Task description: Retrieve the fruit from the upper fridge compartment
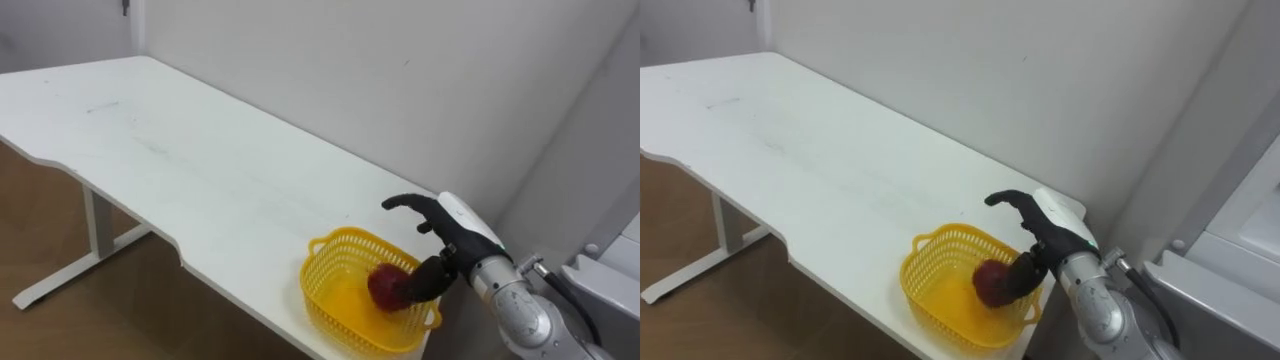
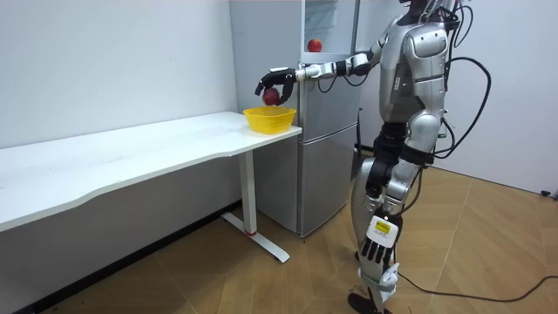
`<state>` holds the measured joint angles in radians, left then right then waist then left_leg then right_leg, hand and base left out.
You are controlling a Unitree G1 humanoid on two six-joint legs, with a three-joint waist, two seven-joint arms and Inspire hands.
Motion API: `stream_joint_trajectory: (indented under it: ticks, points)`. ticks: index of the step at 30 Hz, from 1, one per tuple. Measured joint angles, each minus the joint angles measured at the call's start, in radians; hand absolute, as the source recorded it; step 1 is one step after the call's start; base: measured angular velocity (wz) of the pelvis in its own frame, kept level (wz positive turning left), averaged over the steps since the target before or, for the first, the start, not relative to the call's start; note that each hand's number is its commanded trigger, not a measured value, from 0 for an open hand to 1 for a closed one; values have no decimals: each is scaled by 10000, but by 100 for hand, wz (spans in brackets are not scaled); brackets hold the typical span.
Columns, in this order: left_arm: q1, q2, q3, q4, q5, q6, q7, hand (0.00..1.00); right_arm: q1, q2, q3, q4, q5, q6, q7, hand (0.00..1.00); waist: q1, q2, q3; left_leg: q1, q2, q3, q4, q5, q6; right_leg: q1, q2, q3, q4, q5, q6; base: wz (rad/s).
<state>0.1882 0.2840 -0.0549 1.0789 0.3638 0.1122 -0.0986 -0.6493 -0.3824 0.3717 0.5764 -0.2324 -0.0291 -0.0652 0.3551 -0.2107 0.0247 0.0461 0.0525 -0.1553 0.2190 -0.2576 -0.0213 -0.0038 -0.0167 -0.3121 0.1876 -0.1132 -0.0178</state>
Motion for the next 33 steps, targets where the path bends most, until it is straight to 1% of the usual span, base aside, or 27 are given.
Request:
stream_joint_trajectory:
  ticks: [6,13,16,22,24,26,29,30,31,33]
  points:
    - [-17,-39,20,-7,11,87,4,0,1,1,0,-4,68,-5,-55,0,51,7,5,-14,-11,-69,-4,-1,0,15,-7,-43,-2,0,0,2]
    - [-116,-54,20,-47,14,106,0,0,1,12,1,-10,389,-38,-123,0,91,37,14,-11,-13,-75,-3,0,1,9,-1,-24,-11,0,0,0]
    - [-170,-50,17,-59,16,113,15,0,0,45,1,-23,383,-39,-258,0,76,72,10,-13,-13,-17,5,1,2,-12,2,31,-10,0,0,-6]
    - [-230,-39,1,9,15,116,63,0,1,57,4,-444,414,-39,-351,0,74,197,-23,-9,-12,153,10,2,3,-68,4,154,4,0,0,-8]
    - [-212,-43,8,9,20,116,96,0,4,56,0,-756,439,-39,-546,0,37,266,-54,5,-13,180,12,2,3,-64,5,184,3,0,0,-3]
    - [-179,-69,5,9,20,120,98,0,4,60,-10,-937,535,-63,-680,0,21,372,-57,59,-13,227,15,2,4,-21,9,243,1,0,0,-2]
    - [-172,-72,2,-17,0,118,100,0,6,76,-18,-1574,1121,-52,-783,0,-80,520,-50,103,-5,273,9,1,4,2,19,274,-3,1,-1,-2]
    - [-132,-105,11,-15,12,118,99,0,10,135,-43,-2008,1294,-52,-803,0,-217,585,-58,100,-4,278,10,1,3,4,17,263,-6,1,-2,0]
    - [-83,-133,23,-15,15,119,98,0,12,174,-47,-2254,1374,-52,-826,0,-273,626,-69,101,-4,282,9,1,3,5,17,263,-6,2,-2,0]
    - [51,-324,210,-23,20,119,95,0,53,199,-163,-3308,1848,-57,-870,0,-466,755,-112,174,-3,347,-51,1,4,0,21,346,1,3,-4,-9]
